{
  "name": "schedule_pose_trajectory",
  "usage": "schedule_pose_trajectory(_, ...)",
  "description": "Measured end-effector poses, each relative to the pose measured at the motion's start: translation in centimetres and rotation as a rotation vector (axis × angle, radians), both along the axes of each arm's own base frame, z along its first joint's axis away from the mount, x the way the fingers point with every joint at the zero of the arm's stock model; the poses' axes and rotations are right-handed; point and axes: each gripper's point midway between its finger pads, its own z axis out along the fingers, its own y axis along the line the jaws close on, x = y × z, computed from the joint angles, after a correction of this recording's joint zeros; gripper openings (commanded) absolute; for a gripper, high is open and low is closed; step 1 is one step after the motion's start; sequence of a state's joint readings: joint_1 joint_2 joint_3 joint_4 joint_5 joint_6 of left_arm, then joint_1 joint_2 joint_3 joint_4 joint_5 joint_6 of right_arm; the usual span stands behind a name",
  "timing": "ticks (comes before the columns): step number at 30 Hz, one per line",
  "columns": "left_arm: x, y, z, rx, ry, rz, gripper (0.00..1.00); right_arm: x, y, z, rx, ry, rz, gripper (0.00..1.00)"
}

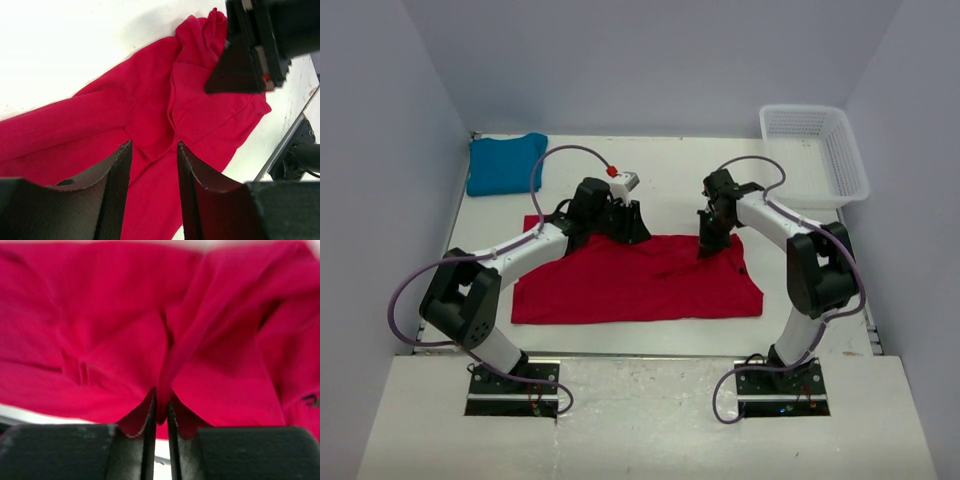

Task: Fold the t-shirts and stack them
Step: Grap the side of the flattened tshirt furthest away from the robot with both arms

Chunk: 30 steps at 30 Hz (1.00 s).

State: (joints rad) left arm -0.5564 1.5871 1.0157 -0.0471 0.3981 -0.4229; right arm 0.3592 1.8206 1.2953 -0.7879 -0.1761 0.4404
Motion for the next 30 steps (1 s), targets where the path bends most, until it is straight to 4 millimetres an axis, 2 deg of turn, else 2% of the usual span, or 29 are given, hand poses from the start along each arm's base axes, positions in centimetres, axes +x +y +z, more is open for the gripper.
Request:
schedule_pose_trajectory(1,-0.1,0.0,0.0,-0.001,0.002,-0.002,0.42,-0.9,-0.1,0.1,-0.001,0.002,-0.003,0.22)
schedule_pose_trajectory(2,-0.1,0.0,0.0,-0.002,0.003,-0.004,0.42,-1.8,-0.1,0.3,0.000,0.001,-0.002,0.38)
schedule_pose_trajectory(3,-0.2,-0.1,-0.1,-0.004,0.006,-0.010,0.42,-2.4,0.0,0.4,0.001,-0.002,0.001,0.45)
schedule_pose_trajectory(5,-0.5,0.0,-0.4,-0.004,0.014,-0.014,0.42,-3.5,0.3,0.7,-0.009,-0.016,0.022,0.55)
schedule_pose_trajectory(7,-0.7,0.1,-0.7,-0.002,0.023,-0.018,0.42,-3.6,0.5,1.2,-0.027,-0.046,0.038,0.58)
schedule_pose_trajectory(12,-0.8,0.5,-1.2,0.001,0.039,-0.016,0.41,-2.2,0.9,2.3,-0.042,-0.102,0.043,0.56)
schedule_pose_trajectory(16,-0.6,0.9,-1.4,-0.001,0.045,-0.007,0.41,0.8,2.1,2.9,-0.031,-0.130,0.051,0.57)
schedule_pose_trajectory(19,-0.2,1.7,-1.7,0.003,0.052,0.020,0.41,2.9,3.3,2.1,-0.021,-0.134,0.062,0.56)
schedule_pose_trajectory(25,0.6,3.0,-1.4,0.003,0.041,0.059,0.41,2.7,3.6,-0.7,-0.032,-0.065,0.085,0.55)
schedule_pose_trajectory(30,0.5,2.9,-1.0,-0.005,0.035,0.054,0.41,2.6,3.5,-1.2,-0.034,-0.053,0.090,0.54)
